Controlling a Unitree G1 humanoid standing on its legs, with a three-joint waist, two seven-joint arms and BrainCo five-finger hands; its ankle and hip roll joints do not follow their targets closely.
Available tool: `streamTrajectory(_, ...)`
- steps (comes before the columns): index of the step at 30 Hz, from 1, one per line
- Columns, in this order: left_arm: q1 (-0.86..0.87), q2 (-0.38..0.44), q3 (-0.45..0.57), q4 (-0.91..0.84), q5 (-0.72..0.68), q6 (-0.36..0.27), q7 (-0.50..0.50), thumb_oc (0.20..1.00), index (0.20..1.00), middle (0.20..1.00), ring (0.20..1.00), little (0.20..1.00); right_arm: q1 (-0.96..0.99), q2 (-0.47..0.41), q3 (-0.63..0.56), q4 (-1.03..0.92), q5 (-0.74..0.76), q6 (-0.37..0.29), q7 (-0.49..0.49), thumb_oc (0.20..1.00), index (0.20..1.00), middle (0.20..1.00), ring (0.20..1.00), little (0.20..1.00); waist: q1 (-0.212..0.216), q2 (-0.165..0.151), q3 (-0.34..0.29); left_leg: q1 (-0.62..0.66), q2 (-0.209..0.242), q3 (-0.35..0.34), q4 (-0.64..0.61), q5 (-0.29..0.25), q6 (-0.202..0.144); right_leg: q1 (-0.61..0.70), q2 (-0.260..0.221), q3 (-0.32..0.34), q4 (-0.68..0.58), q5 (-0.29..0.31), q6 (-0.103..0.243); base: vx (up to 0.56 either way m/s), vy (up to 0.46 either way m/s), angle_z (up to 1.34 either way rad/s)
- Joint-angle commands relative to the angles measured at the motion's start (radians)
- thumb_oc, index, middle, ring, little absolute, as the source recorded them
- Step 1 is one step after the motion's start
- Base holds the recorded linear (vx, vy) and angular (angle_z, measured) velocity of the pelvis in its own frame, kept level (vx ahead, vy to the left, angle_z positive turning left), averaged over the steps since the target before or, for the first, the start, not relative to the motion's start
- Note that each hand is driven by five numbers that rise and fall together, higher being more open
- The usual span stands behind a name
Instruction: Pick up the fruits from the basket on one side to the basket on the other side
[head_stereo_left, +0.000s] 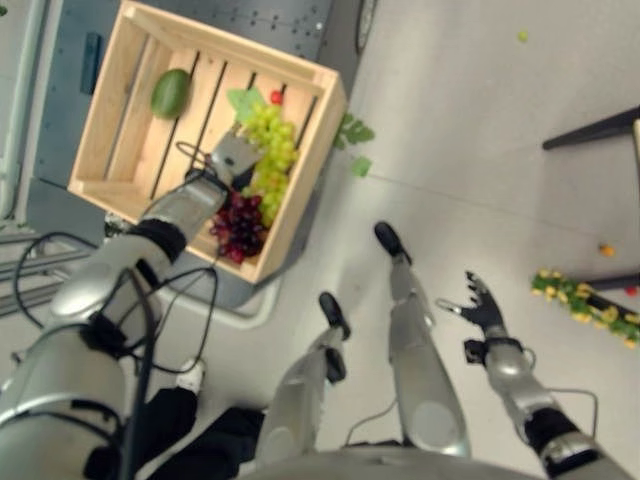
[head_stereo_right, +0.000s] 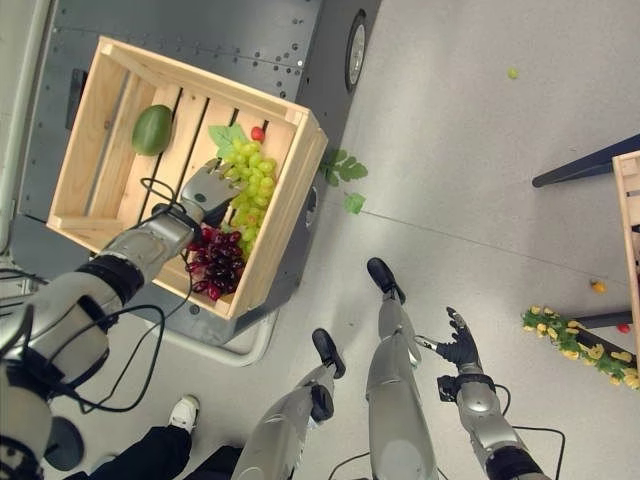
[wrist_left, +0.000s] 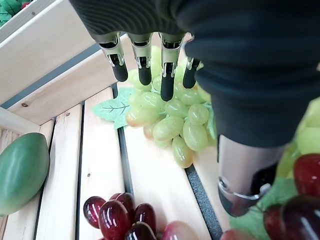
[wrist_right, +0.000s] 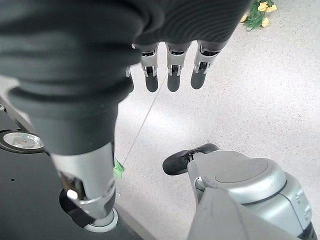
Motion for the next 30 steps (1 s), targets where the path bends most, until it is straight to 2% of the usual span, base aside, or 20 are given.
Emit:
streamTrajectory(1,-0.021,0.156,0.07,-0.109,-0.041,-0.024,0.007,1.0,1.0,1.0,1.0,1.0,0.009,-0.047,-0.021,-0.053,0.007,-0.043,-0.021,1.0,1.0,1.0,1.0,1.0,-0.023,0.051,0.017,-0.157,0.017,-0.03,0.104,0.042,0.0,0.067,0.008,-0.037,0.073,-0.156,0.062,0.0,0.0,0.0)
streamTrajectory(3,-0.036,0.179,0.072,-0.129,-0.061,-0.027,0.006,1.0,1.0,1.0,1.0,1.0,0.008,-0.044,-0.021,-0.049,0.006,-0.044,-0.018,1.0,1.0,1.0,1.0,1.0,-0.02,0.054,0.014,-0.157,0.017,-0.031,0.104,0.043,-0.001,0.07,0.007,-0.04,0.072,-0.157,0.061,0.0,0.0,0.0)
streamTrajectory(4,-0.036,0.254,0.101,-0.266,-0.095,-0.05,0.021,1.0,1.0,1.0,1.0,1.0,0.023,-0.04,-0.037,-0.044,0.003,-0.045,-0.017,1.0,1.0,1.0,1.0,1.0,-0.007,0.06,0.008,-0.157,0.015,-0.035,0.104,0.042,0.0,0.073,0.004,-0.044,0.07,-0.159,0.06,0.0,0.0,0.0)
streamTrajectory(8,-0.012,0.39,0.139,-0.472,-0.138,-0.084,-0.002,1.0,1.0,1.0,1.0,1.0,0.043,-0.031,-0.061,-0.041,-0.004,-0.042,-0.009,1.0,1.0,1.0,1.0,1.0,0.015,0.067,-0.004,-0.162,0.009,-0.048,0.104,0.05,-0.001,0.077,-0.001,-0.053,0.064,-0.157,0.057,0.0,-0.009,0.0)
streamTrajectory(12,0.036,0.507,0.246,-0.647,-0.201,-0.103,-0.001,1.0,1.0,1.0,1.0,1.0,0.065,-0.022,-0.074,-0.038,-0.01,-0.037,0.011,1.0,1.0,1.0,1.0,1.0,0.035,0.074,-0.019,-0.162,0.005,-0.063,0.1,0.051,-0.002,0.083,-0.003,-0.061,0.058,-0.158,0.054,0.01,-0.016,0.05)
streamTrajectory(16,0.12,0.535,0.357,-0.723,-0.222,-0.11,0.007,1.0,1.0,1.0,1.0,1.0,0.081,-0.013,-0.078,-0.037,-0.008,-0.031,0.029,1.0,1.0,1.0,1.0,1.0,0.044,0.068,-0.028,-0.166,0.006,-0.071,0.099,0.052,-0.003,0.085,-0.002,-0.069,0.057,-0.161,0.048,0.0,-0.009,0.07)
streamTrajectory(20,0.176,0.536,0.404,-0.753,-0.214,-0.115,-0.006,1.0,1.0,1.0,1.0,1.0,0.087,-0.017,-0.079,-0.041,-0.011,-0.028,0.038,1.0,1.0,1.0,1.0,1.0,0.045,0.064,-0.033,-0.169,0.009,-0.074,0.1,0.053,-0.004,0.081,-0.002,-0.071,0.06,-0.163,0.045,-0.01,-0.002,0.09)
streamTrajectory(27,0.121,0.496,0.32,-0.686,-0.17,-0.109,-0.027,1.0,1.0,1.0,1.0,1.0,0.084,-0.035,-0.078,-0.064,-0.02,-0.024,0.044,1.0,1.0,1.0,1.0,1.0,0.035,0.062,-0.023,-0.174,0.013,-0.075,0.105,0.051,-0.005,0.074,0.001,-0.074,0.067,-0.165,0.043,-0.01,0.013,0.06)
streamTrajectory(30,0.077,0.449,0.253,-0.609,-0.143,-0.106,-0.043,1.0,1.0,1.0,1.0,1.0,0.077,-0.037,-0.079,-0.072,-0.024,-0.025,0.04,1.0,1.0,1.0,1.0,1.0,0.03,0.068,-0.018,-0.172,0.012,-0.068,0.108,0.041,-0.003,0.074,0.003,-0.07,0.07,-0.17,0.045,-0.01,0.035,-0.02)
